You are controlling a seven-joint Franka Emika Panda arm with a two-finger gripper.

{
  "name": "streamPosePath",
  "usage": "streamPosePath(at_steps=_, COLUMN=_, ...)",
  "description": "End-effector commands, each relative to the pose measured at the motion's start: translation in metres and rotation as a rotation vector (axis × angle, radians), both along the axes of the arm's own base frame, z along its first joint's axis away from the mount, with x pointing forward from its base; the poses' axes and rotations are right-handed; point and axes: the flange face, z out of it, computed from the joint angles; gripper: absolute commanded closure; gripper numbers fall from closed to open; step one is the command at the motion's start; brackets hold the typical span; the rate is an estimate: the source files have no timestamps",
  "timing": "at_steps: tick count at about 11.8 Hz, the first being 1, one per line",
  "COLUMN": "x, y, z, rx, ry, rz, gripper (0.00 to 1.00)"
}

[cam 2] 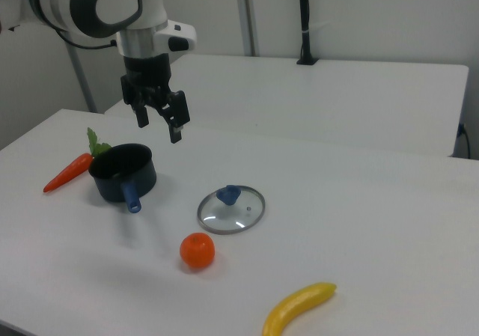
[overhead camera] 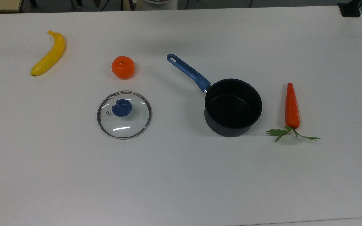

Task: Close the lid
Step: 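Move the gripper down toward the blue knob of the glass lid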

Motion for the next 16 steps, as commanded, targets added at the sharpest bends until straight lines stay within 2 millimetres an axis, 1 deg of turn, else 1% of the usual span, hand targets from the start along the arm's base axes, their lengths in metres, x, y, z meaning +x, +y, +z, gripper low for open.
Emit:
streamPosePath(at_steps=1, x=-0.013, y=-0.008, z=0.015, rx=-0.018, ry=-0.008, rz=0.013, gripper=0.0)
streamPosePath(at_steps=2, x=-0.012, y=-0.009, z=0.019, rx=-0.02, ry=-0.017, rz=0.01, gripper=0.0)
streamPosePath(at_steps=4, x=-0.011, y=-0.012, z=0.019, rx=-0.019, ry=-0.024, rz=0.002, gripper=0.0)
streamPosePath(at_steps=6, x=-0.01, y=-0.01, z=0.015, rx=-0.017, ry=-0.008, rz=0.007, gripper=0.0)
streamPosePath(at_steps=7, x=-0.005, y=-0.011, z=0.011, rx=-0.017, ry=-0.009, rz=0.005, gripper=0.0)
streamPosePath(at_steps=9, x=0.011, y=-0.011, z=0.007, rx=-0.02, ry=-0.013, rz=-0.004, gripper=0.0)
streamPosePath(at_steps=10, x=0.014, y=-0.008, z=0.002, rx=-0.024, ry=-0.007, rz=0.0, gripper=0.0)
streamPosePath(at_steps=12, x=0.022, y=0.002, z=-0.013, rx=-0.028, ry=0.018, rz=0.021, gripper=0.0)
streamPosePath(at_steps=13, x=0.035, y=0.008, z=-0.032, rx=-0.048, ry=0.027, rz=0.033, gripper=0.0)
streamPosePath(at_steps=14, x=0.043, y=0.019, z=-0.043, rx=-0.057, ry=0.021, rz=0.054, gripper=0.0)
streamPosePath(at_steps=15, x=0.052, y=0.025, z=-0.055, rx=-0.061, ry=0.015, rz=0.063, gripper=0.0)
streamPosePath(at_steps=16, x=0.059, y=0.025, z=-0.063, rx=-0.061, ry=0.006, rz=0.062, gripper=0.0)
